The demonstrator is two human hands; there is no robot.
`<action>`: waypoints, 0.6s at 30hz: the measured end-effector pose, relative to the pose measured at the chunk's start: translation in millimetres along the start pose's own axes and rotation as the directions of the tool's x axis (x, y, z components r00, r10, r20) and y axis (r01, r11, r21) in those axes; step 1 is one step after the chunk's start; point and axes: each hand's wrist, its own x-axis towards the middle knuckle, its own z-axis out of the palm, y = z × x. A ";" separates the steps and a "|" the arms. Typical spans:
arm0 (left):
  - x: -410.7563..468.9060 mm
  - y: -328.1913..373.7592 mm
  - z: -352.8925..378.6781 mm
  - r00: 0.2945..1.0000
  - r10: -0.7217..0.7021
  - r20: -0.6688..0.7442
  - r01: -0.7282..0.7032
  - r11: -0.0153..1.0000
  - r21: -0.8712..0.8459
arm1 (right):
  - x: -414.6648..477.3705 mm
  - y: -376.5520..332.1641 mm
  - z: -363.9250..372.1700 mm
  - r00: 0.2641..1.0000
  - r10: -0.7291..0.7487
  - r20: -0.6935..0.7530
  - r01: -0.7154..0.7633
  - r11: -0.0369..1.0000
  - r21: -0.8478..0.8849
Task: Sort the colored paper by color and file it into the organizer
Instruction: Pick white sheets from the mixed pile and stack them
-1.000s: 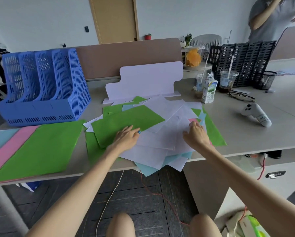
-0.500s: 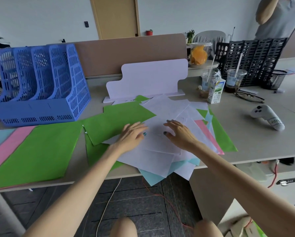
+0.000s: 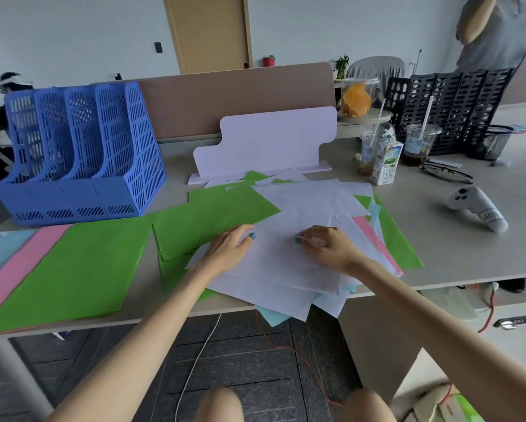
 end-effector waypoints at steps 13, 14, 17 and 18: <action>-20.9 27.5 14.1 0.985 0.039 -0.165 0.013 0.953 0.303 | -21.2 22.1 -27.9 0.924 0.350 -0.154 -0.376 0.904 -0.202; -21.6 32.0 13.3 0.981 0.051 -0.188 0.008 0.955 0.297 | -20.0 23.2 -28.0 0.925 0.354 -0.141 -0.376 0.909 -0.182; -20.3 33.9 7.9 0.971 -0.025 -0.239 0.091 0.959 0.269 | -17.1 24.1 -31.8 0.895 0.407 -0.184 -0.420 0.907 -0.035; -20.7 31.6 6.4 0.970 -0.074 -0.230 0.136 0.955 0.264 | -15.9 24.0 -33.1 0.884 0.425 -0.195 -0.432 0.902 0.004</action>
